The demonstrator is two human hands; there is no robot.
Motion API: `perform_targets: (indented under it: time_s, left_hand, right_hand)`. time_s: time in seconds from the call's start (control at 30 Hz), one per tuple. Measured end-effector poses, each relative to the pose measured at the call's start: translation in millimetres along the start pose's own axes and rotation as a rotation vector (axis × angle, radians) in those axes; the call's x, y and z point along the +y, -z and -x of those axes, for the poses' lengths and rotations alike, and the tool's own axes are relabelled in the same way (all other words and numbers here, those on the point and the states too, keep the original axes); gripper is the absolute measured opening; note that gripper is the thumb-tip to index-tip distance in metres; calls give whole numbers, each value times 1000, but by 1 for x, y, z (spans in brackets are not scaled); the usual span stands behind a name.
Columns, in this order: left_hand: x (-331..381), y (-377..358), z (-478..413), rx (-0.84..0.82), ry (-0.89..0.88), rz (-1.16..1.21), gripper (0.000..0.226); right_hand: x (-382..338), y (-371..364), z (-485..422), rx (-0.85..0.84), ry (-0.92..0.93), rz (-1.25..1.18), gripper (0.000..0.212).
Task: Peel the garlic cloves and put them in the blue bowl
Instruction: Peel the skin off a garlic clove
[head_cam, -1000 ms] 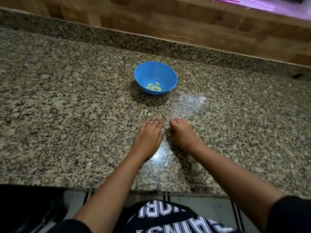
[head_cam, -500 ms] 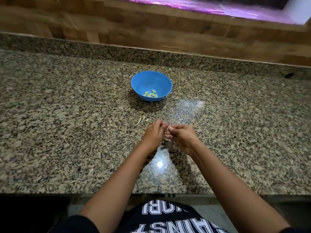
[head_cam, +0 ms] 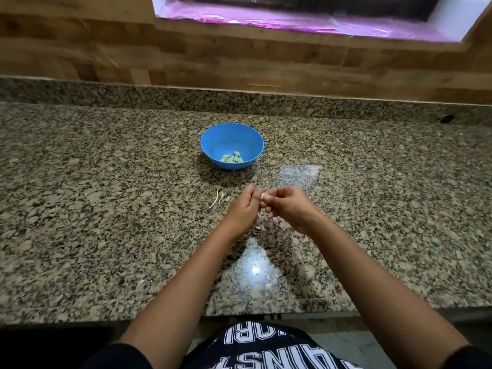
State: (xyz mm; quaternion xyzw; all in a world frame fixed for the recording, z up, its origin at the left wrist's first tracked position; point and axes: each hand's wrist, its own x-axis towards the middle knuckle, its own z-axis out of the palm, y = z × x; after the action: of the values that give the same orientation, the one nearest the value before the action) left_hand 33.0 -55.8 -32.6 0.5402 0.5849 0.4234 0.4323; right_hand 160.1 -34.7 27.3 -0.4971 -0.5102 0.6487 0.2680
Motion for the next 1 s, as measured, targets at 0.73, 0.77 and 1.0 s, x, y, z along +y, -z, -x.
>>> perform_targets:
  time_s: [0.73, 0.77, 1.0]
  left_hand:
    - [8, 4, 4, -120, 374, 499, 27]
    - [7, 3, 4, -125, 394, 481, 27]
    - [-6, -7, 7, 94, 121, 188, 26]
  right_hand:
    - [32, -5, -3, 117, 544, 975, 12]
    - [35, -5, -4, 111, 552, 1016, 11]
    - [32, -6, -11, 8, 47, 268, 18]
